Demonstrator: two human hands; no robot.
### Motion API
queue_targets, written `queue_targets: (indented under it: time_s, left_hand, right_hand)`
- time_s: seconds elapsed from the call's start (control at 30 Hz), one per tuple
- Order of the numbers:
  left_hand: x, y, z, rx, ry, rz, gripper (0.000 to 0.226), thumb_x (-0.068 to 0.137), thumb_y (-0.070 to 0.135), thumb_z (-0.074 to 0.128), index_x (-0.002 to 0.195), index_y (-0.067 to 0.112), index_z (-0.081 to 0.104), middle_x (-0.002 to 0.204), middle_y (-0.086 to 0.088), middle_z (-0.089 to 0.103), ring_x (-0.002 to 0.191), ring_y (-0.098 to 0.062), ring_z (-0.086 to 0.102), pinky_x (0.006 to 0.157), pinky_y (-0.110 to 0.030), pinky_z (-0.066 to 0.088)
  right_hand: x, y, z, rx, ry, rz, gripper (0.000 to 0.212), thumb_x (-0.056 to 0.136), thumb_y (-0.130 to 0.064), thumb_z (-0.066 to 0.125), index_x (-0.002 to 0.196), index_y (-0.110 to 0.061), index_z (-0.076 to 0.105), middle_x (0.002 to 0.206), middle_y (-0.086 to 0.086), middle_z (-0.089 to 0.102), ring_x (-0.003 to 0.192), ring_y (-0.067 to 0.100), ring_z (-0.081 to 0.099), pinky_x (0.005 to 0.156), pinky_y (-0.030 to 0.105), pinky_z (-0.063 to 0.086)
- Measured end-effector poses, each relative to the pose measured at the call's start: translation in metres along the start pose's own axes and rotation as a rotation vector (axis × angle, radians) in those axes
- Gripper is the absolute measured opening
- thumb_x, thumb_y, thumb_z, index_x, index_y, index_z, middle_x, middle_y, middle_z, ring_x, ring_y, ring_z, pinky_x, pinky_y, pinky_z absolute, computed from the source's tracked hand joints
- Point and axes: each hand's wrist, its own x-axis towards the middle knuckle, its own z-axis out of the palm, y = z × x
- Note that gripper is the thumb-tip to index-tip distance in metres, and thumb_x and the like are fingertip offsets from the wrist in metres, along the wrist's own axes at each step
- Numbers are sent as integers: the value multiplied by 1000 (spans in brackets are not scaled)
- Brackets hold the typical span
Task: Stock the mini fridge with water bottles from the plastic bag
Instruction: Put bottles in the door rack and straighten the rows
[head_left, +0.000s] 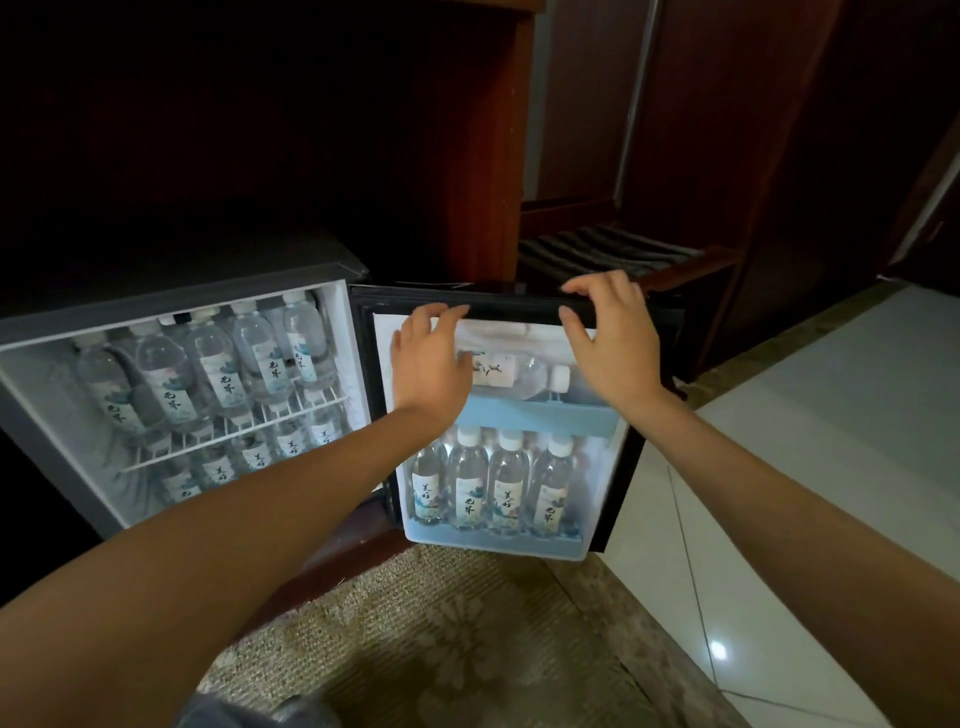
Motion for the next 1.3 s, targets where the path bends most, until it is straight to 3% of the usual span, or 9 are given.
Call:
queue_targets:
  time_s: [0.17,0.33,0.43,0.57,0.8,0.93,1.07,1.2,1.3]
  left_hand:
    - [21,34,0,78,-175,219,68,86,10,64,146,20,33,156,-11,18,144,-28,17,114,-39,27]
    - [34,48,3,153,-359,122,83,88,8,62,152,24,11,159,-11,-8,147,-28,-4,116,-38,24]
    - [26,43,3,112,-365,14,82,89,5,58,152,23,9,159,-11,-10,147,-27,-2,106,-31,35]
    - [13,30,-5,143,-382,-116,83,88,10,59,152,24,7,158,-12,-12,147,-30,2,106,-43,38]
    - [-1,31,-40,-49,-407,-329,82,88,7,56,151,24,7,158,-12,-14,131,-41,41,76,-30,46]
    - [-13,18,-62,-4,-448,-502,80,90,10,47,151,24,-2,157,-14,-16,134,-38,36,95,-35,45]
    - [-20,-10,-95,-74,-494,-617,70,95,14,44,151,13,4,156,-18,12,129,-36,41,93,-36,45]
    - [-33,-31,-121,-239,-529,-689,63,99,13,42,150,7,6,153,-17,21,135,-38,31,102,-49,41]
    - [-40,-41,-136,-256,-525,-711,52,99,12,41,146,4,20,147,-19,30,130,-36,39,97,-45,45]
  right_hand:
    - [32,17,1,-294,-348,76,54,97,-43,43,144,-17,38,146,13,40,140,30,28,116,44,18]
    - [41,27,-3,-357,-607,262,60,98,-54,26,147,-20,32,151,10,33,140,29,27,118,47,11]
    - [42,25,-11,-357,-612,233,56,99,-51,29,144,-18,37,147,11,36,135,31,31,113,41,25]
    - [35,13,-18,-348,-539,221,45,99,-47,36,132,-19,48,134,13,45,126,31,35,97,38,38]
    - [38,-25,-44,-385,-683,186,44,89,-58,50,104,-18,58,117,9,55,105,26,55,82,35,45]
    - [40,-54,-55,-478,-898,72,46,88,-67,42,68,-26,47,98,1,57,100,23,56,72,30,39]
    - [33,-83,-52,-375,-1053,25,61,90,-67,36,92,-15,68,107,0,63,103,22,57,74,27,37]
    - [23,-116,-41,-279,-1026,-35,63,86,-69,42,60,-14,55,62,-2,56,62,16,55,59,29,38]
    - [18,-149,-31,-280,-1017,-70,61,84,-71,44,56,-18,56,55,-2,59,55,14,58,63,29,45]
